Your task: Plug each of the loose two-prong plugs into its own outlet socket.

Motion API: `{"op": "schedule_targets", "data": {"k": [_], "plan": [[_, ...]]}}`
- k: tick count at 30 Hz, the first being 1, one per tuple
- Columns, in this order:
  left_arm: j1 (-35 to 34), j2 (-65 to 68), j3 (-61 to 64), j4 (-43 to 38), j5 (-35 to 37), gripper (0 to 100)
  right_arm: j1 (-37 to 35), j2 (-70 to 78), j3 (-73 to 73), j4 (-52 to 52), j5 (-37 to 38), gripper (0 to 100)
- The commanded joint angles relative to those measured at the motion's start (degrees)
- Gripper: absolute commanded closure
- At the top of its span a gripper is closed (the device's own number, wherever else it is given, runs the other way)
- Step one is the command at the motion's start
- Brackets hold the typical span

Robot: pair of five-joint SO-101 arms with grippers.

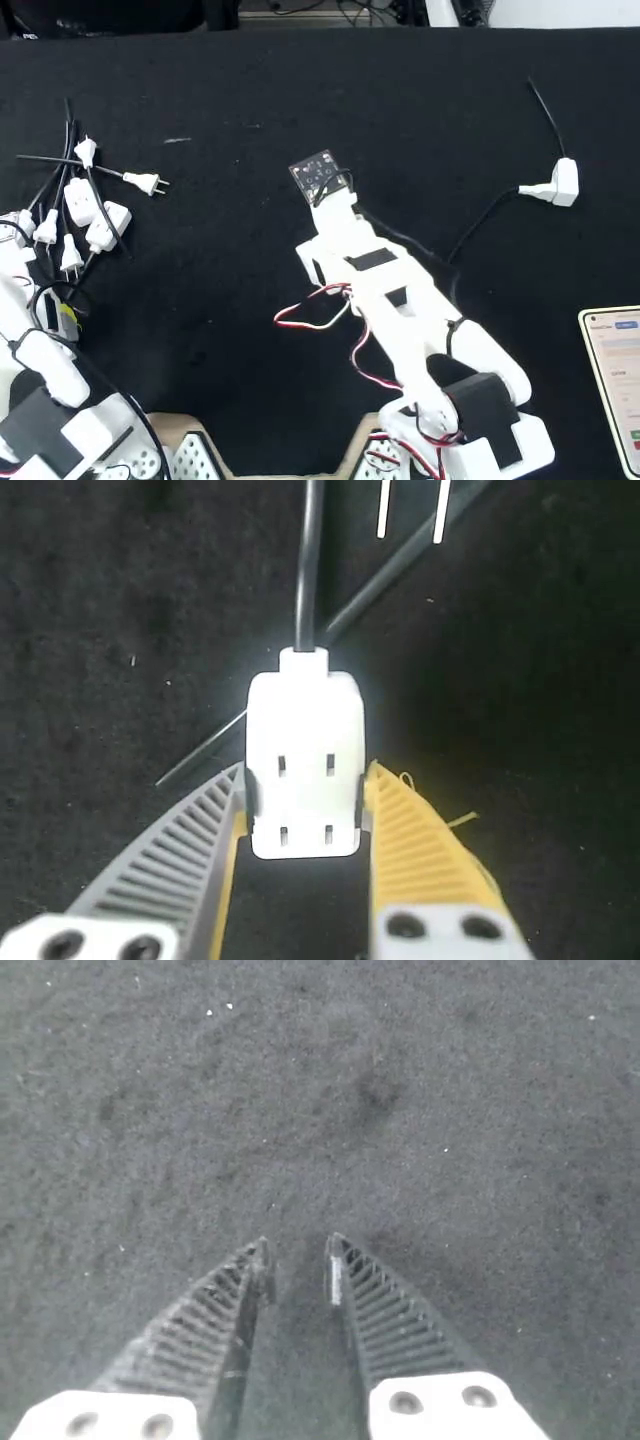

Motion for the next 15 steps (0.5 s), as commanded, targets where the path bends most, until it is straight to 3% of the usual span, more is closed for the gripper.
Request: {"op": "schedule_targets", "data": {"k": [1, 9, 15], "plan": [[0.40, -0.79, -3.03, 0.00, 0.35, 88, -0.88, -0.40, -0.22, -1.49, 0.00, 91.7], [0.57, -0.09, -2.86, -2.64, 0.00, 77, -0.88, -0.40, -0.22, -1.49, 0.00, 91.7], [0.66, -0.09, 5.05, -12.48, 0.18, 77, -0.88, -0.40, -0.13, -1.49, 0.00, 91.7]]}}
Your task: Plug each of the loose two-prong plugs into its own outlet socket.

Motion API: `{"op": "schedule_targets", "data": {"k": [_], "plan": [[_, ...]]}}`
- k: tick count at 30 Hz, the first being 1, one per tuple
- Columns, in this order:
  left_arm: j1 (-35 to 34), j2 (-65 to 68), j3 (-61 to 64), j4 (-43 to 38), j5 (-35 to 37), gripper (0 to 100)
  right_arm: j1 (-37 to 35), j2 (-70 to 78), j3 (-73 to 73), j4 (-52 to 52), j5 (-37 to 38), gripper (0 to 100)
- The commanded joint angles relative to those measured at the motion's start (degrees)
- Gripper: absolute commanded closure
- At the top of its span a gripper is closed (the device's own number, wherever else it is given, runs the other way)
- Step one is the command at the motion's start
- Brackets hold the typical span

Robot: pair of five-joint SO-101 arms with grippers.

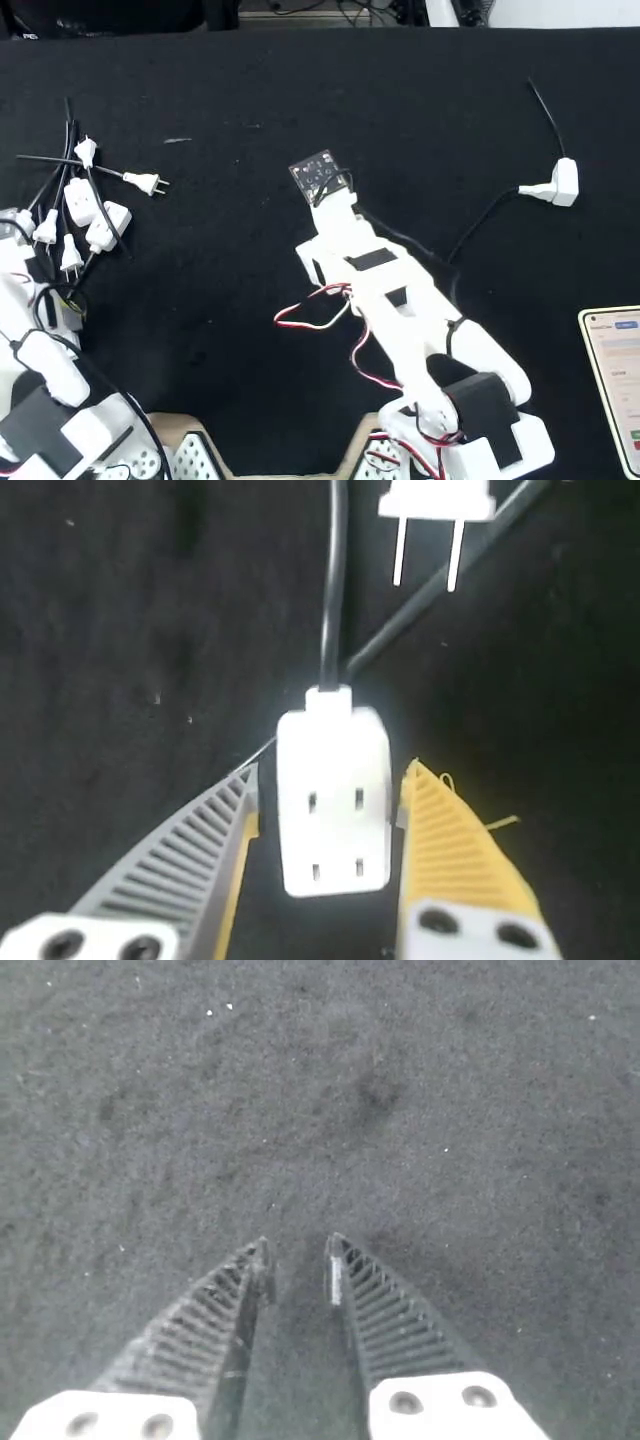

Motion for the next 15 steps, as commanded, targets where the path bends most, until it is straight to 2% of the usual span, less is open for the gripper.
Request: {"op": "schedule_targets", "data": {"k": [1, 6, 8, 11, 13, 15], "plan": [[0.40, -0.35, 3.38, -5.98, 0.18, 77, -0.88, -0.40, -0.13, -1.49, 0.00, 91.7], [0.31, -1.05, 6.46, -7.74, 0.26, 78, -0.88, -0.40, -0.13, -1.49, 0.00, 91.7], [-0.04, -1.14, 6.20, -7.30, 0.26, 83, -0.88, -0.40, -0.13, -1.49, 0.00, 91.7], [-0.04, -1.14, 3.38, -2.37, 0.35, 99, -0.88, -0.40, -0.13, -1.49, 0.00, 91.7], [0.40, -1.14, 1.36, 1.41, 0.35, 95, -0.88, -0.40, -0.13, -1.49, 0.00, 91.7], [0.13, -1.14, -0.57, 3.78, 0.35, 97, -0.88, -0.40, -0.13, -1.49, 0.00, 91.7]]}}
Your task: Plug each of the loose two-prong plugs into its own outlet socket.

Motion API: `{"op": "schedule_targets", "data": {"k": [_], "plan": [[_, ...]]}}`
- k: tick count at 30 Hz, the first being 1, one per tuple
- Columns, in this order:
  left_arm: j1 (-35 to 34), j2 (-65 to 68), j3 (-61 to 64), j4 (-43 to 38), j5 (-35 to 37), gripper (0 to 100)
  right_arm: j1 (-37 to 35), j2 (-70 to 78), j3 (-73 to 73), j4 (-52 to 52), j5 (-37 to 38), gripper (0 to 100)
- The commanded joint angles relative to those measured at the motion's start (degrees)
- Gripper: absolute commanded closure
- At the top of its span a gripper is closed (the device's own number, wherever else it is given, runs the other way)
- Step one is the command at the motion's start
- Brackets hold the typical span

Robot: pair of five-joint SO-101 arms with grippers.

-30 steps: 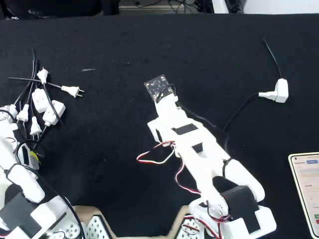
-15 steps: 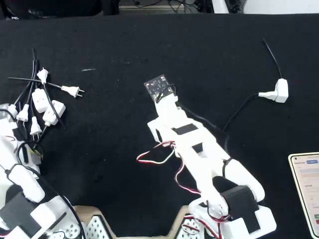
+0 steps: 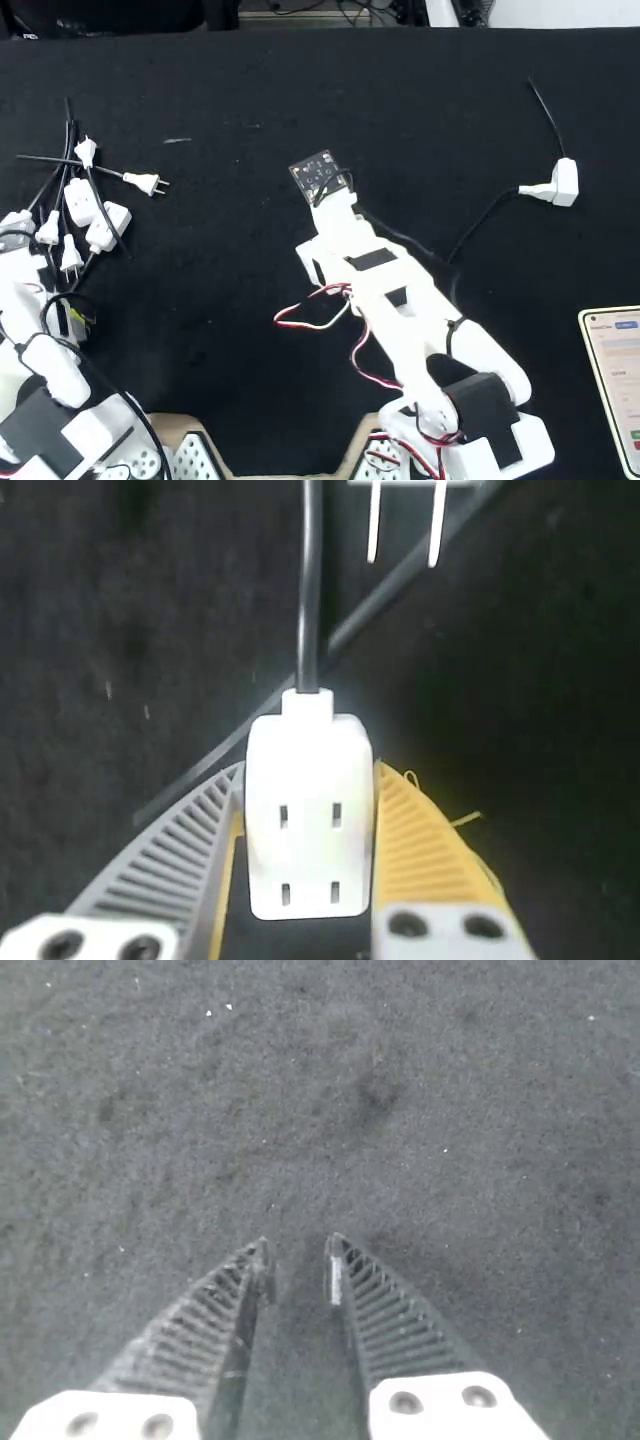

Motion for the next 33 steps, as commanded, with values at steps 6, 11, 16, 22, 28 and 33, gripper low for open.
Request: {"op": "schedule_targets", "data": {"k": [6, 11, 16, 22, 28, 33], "plan": [[-1.89, -2.90, -9.89, 12.31, 0.35, 97, -0.88, -0.40, -0.13, -1.49, 0.00, 91.7], [-4.53, -9.93, -10.86, 13.80, 0.09, 97, -0.88, -0.40, -0.13, -1.49, 0.00, 91.7], [-6.99, -20.48, -9.27, 13.80, 0.35, 97, -0.88, -0.40, -0.13, -1.49, 0.00, 91.7], [-2.07, -30.51, -2.68, 13.54, 4.84, 97, -0.88, -0.40, -0.13, -1.49, 0.00, 91.7], [1.19, -41.14, -3.56, 13.45, 13.89, 97, -0.88, -0.40, -0.13, -1.32, 0.00, 91.7], [10.33, -49.14, -3.12, 13.45, 16.00, 97, 0.62, -0.92, -0.13, -1.05, -0.09, 91.7]]}}
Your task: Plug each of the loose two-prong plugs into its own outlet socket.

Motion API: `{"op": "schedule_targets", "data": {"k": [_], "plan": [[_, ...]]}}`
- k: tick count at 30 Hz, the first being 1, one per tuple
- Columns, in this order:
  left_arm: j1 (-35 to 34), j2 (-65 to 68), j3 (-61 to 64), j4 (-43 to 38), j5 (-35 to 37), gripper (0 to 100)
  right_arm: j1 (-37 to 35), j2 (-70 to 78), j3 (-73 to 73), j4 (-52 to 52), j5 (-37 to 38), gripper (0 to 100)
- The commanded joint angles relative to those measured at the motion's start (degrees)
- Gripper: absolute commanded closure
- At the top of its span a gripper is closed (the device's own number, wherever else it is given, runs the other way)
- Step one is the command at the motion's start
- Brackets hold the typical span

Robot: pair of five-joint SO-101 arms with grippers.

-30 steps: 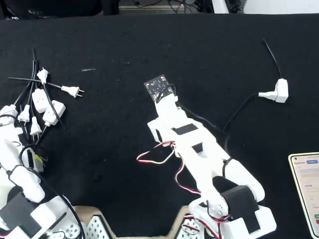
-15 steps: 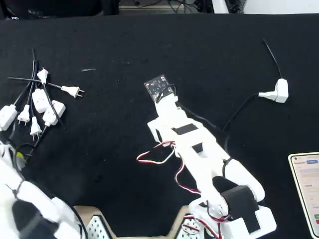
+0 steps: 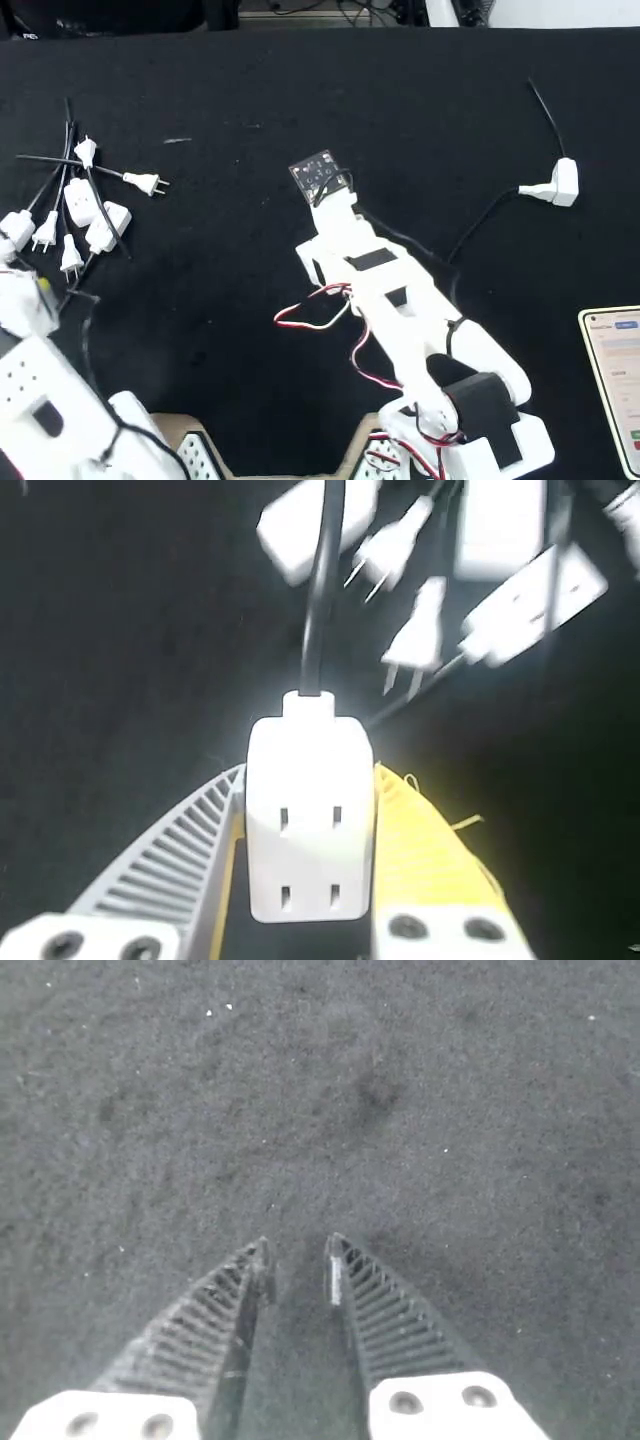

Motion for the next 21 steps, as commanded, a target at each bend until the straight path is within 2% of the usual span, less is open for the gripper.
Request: {"op": "schedule_targets", "data": {"k": [1, 6, 11, 14, 16, 21], "plan": [[8.13, -5.54, -1.45, -0.26, 1.23, 97, 1.41, -0.92, -0.22, -1.05, -0.44, 91.7], [22.29, -6.15, -1.45, -3.60, 1.49, 97, 4.31, -1.01, -0.31, -1.05, -0.53, 91.7], [34.68, 0.00, -0.84, -9.14, 4.13, 97, 4.40, -5.41, 0.40, 3.08, -0.53, 92.1], [40.84, 6.59, -0.84, -11.60, 6.15, 97, 4.40, -10.59, 4.88, 0.79, -0.53, 99.2], [43.38, 11.60, -0.92, -13.19, 5.98, 97, 4.40, -14.46, 8.84, -2.55, -0.53, 97.9], [44.79, 24.18, -1.27, -17.05, 6.51, 97, 5.54, -24.57, 17.10, -8.62, -0.53, 98.7]]}}
